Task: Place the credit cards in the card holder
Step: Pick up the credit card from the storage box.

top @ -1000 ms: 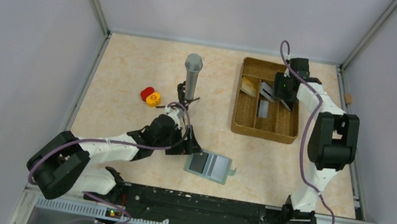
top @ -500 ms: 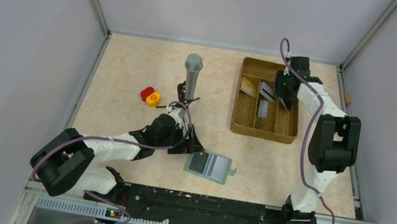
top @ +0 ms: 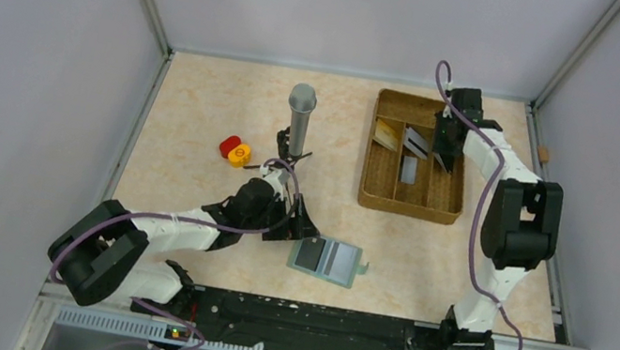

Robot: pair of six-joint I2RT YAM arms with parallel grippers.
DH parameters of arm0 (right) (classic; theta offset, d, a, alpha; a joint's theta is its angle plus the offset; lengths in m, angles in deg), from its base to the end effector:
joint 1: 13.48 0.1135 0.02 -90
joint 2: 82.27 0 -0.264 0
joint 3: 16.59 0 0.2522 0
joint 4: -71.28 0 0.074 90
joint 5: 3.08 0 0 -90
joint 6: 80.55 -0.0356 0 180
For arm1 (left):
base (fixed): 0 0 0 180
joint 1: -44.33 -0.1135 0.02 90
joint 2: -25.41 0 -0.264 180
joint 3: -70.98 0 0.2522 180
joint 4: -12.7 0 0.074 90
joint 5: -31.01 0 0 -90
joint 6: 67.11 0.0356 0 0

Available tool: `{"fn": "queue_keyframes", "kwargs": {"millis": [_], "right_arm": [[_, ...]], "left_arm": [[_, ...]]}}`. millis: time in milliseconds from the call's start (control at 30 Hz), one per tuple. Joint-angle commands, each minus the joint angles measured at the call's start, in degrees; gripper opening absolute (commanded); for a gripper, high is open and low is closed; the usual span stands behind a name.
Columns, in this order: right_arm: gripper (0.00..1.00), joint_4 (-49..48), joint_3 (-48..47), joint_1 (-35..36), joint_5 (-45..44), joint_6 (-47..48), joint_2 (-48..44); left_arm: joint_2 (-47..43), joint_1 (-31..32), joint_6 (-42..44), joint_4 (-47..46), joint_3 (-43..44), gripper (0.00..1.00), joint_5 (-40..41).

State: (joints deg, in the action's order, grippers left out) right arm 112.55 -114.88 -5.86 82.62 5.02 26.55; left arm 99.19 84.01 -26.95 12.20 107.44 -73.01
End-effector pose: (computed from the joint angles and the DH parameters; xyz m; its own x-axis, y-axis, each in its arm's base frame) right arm 0.4175 0.0532 0.2312 -0.7833 -0.0271 -0.6211 -0.0258 0.9996 -0.0110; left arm 0.1744 -0.1559 0.1490 -0.8850 -0.2292 -0.4053 0.1433 0.6941 -0.7054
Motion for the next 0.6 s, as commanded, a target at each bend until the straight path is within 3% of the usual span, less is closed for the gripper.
{"fn": "queue_keyframes", "kwargs": {"millis": [0,400,567], "right_arm": [[0.22,-1.2,-2.3,1.6,-1.5,0.6,-3.1],[0.02,-2.6,-1.0,2.8,-6.4,1.1,-5.3],[0.00,-1.8,-0.8,4.7,-18.4,0.8,-6.5]], "left_arm": [[1.9,0.0,0.2,3.4,-2.2,0.95,0.5],[0.5,0.0,0.3,3.8,-2.4,0.94,1.0],[-0.2,0.0,1.1,5.0,-2.0,0.94,1.7]]}}
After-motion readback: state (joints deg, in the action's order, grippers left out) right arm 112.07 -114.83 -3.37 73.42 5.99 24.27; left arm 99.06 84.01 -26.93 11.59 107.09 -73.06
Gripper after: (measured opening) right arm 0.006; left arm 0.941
